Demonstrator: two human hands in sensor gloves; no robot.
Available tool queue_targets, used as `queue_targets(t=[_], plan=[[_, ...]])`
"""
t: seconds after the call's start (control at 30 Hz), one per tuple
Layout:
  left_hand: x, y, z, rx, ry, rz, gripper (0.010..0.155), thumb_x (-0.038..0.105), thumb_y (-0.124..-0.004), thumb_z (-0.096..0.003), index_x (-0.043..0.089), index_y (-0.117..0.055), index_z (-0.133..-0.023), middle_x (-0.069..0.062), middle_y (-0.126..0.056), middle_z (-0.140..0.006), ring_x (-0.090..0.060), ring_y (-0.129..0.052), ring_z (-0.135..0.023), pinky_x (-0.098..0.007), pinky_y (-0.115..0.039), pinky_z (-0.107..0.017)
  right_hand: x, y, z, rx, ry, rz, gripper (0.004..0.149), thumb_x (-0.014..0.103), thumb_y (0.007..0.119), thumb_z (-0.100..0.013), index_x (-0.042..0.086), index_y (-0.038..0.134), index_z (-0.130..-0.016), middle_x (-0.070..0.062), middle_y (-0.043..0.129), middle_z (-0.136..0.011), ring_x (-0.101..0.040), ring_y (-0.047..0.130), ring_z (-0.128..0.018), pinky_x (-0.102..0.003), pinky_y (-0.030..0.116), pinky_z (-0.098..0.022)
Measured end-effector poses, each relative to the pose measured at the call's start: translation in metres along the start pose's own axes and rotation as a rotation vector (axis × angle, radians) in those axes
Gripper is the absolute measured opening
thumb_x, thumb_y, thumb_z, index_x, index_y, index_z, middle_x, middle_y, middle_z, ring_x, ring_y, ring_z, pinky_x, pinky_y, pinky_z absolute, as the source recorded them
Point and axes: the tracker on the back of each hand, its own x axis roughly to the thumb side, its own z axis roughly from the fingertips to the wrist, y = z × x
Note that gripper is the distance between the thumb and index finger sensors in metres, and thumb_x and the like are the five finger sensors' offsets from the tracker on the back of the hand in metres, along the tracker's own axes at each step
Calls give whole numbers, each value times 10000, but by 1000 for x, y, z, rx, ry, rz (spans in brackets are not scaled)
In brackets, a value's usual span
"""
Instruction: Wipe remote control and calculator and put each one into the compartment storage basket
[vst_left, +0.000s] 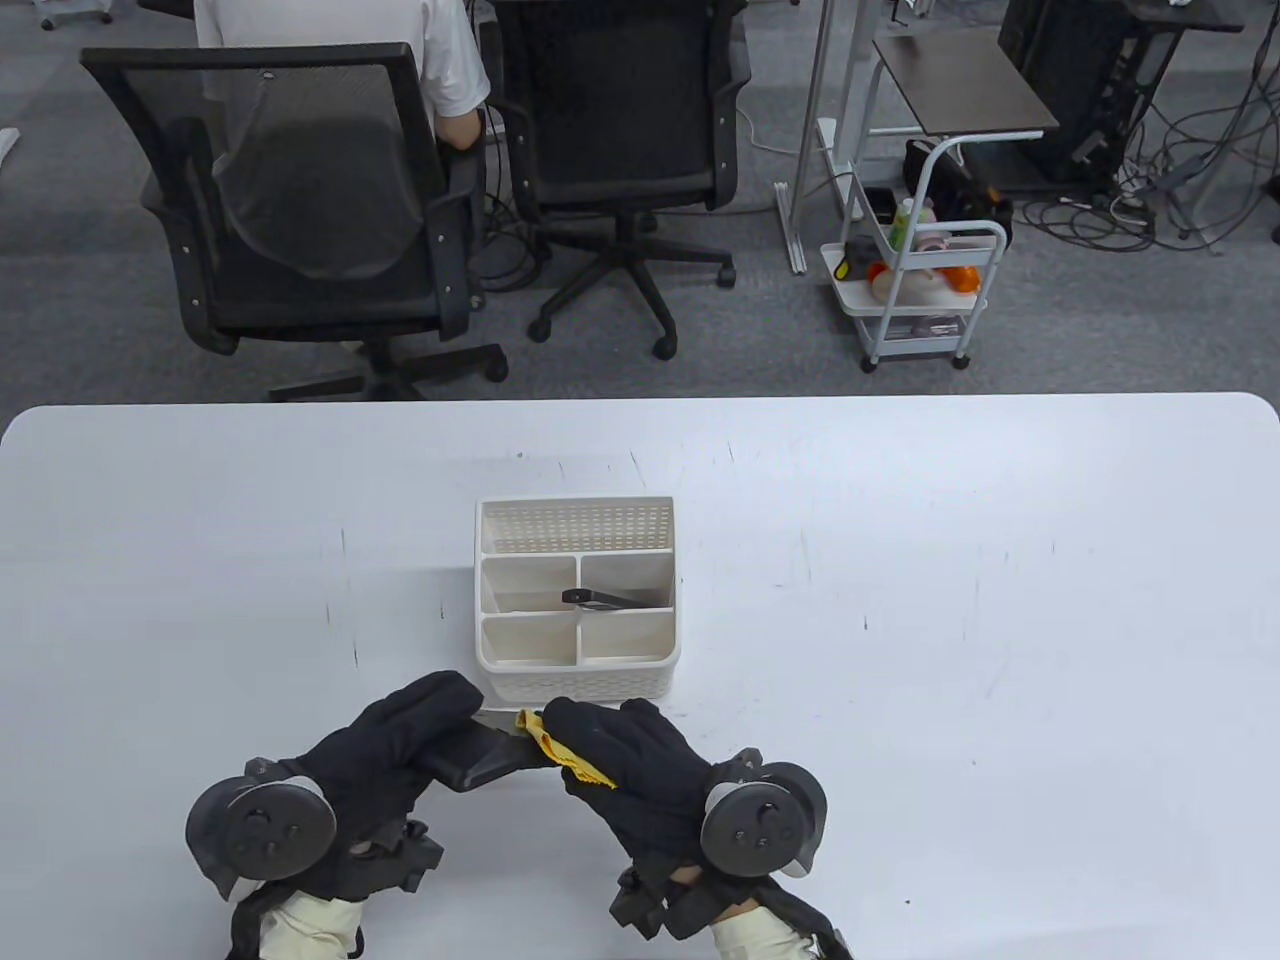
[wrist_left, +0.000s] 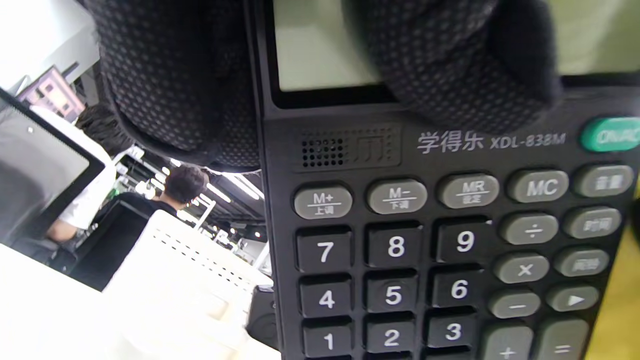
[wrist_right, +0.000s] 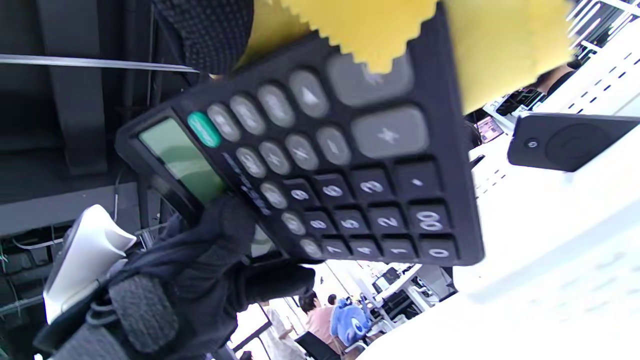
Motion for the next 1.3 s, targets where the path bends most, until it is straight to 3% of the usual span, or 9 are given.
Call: queue_targets(t=[0.13,0.23,0.47,0.67,0.87,0.97,1.2,1.3], plan=[[5,-5,2,-7,-47,-161,499,451,-919,-340,420,-851,-834,99,-957,-893,-362,-1073,-694,-436,-971,-431,10,3,0,18,-45,47,482,303,725,-573,104,765,-1010,-173,876,-987,-430,837,-857,-750,550,-600],[13,-9,2,-6,-82,-191,500,444,-923,-341,411,-851,-835,89,-956,-893,-366,-1069,-697,-441,-968,-432,13,7,0,26,-66,40,483,309,717,-578,113,756,-1017,-161,852,-1016,-428,822,-877,-749,540,-608],[37,-15,4,19,-220,-363,520,435,-926,-343,368,-845,-853,68,-955,-893,-368,-1062,-709,-447,-961,-446,7,14,0,127,9,9,520,344,665,-607,99,697,-1064,-194,769,-1085,-454,736,-949,-779,468,-612],[32,-15,3,12,-164,-358,535,434,-928,-345,322,-853,-863,32,-974,-879,-377,-1073,-687,-457,-964,-430,20,15,1,102,-91,106,503,324,681,-599,101,724,-1048,-194,746,-1100,-478,712,-955,-791,451,-610],[40,-18,4,4,-183,-411,558,432,-938,-337,296,-852,-871,19,-987,-872,-375,-1076,-683,-452,-966,-427,44,36,0,168,-254,281,501,325,685,-592,111,727,-1044,-169,763,-1093,-480,604,-1006,-817,374,-602],[41,-15,4,19,-171,-381,568,436,-939,-335,285,-849,-875,8,-988,-874,-372,-1078,-680,-446,-968,-425,52,37,1,139,-342,352,496,325,687,-586,113,742,-1031,-170,782,-1077,-456,651,-987,-813,394,-600],[35,-12,3,35,-137,-391,556,437,-941,-338,283,-863,-867,2,-999,-862,-375,-1084,-666,-444,-973,-412,52,24,2,74,-338,326,485,335,684,-590,98,772,-1005,-166,835,-1019,-423,726,-930,-798,421,-608],[40,-13,3,26,-159,-415,553,439,-941,-337,284,-868,-863,2,-1004,-856,-371,-1087,-663,-440,-977,-407,52,31,2,109,-321,350,491,338,684,-592,96,767,-1011,-171,824,-1033,-428,709,-944,-796,423,-608]])
